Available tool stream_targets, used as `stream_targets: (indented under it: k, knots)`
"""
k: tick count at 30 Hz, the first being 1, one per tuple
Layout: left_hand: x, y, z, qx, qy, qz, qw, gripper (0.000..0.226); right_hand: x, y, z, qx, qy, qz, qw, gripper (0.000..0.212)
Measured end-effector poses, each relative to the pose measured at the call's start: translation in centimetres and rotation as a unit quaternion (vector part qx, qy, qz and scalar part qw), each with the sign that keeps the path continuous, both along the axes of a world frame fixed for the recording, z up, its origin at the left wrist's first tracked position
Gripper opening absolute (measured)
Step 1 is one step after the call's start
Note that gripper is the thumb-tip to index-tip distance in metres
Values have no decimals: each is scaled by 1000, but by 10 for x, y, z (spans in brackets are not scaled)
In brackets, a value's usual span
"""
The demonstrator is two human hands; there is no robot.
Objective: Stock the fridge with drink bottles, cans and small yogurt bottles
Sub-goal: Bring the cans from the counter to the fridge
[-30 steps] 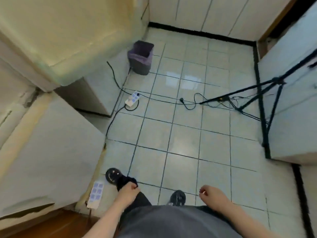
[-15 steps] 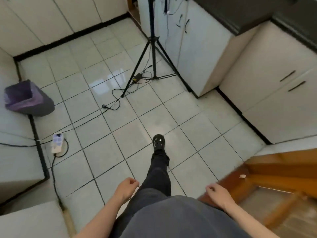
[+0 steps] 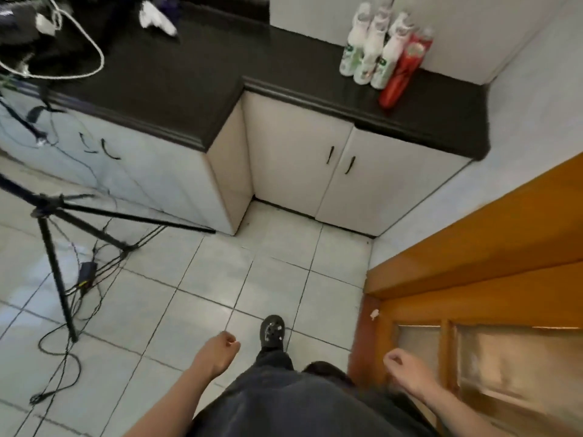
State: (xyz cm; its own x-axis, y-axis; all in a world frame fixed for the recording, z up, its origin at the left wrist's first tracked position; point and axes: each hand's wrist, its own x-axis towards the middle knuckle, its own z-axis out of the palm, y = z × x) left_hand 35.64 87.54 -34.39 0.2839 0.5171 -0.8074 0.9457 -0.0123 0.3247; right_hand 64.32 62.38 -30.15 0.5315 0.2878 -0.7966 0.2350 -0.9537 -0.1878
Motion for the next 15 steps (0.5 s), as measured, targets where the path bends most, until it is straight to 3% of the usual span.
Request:
stream_targets:
  k: [7, 15]
  knots:
    - [121, 106, 16, 8, -1, -119, 993, 37, 44, 54, 3, 41, 0, -168, 985, 17]
    - [289, 191, 42, 47, -174, 28, 983, 20, 151, 141, -7, 116, -17, -218, 969, 14]
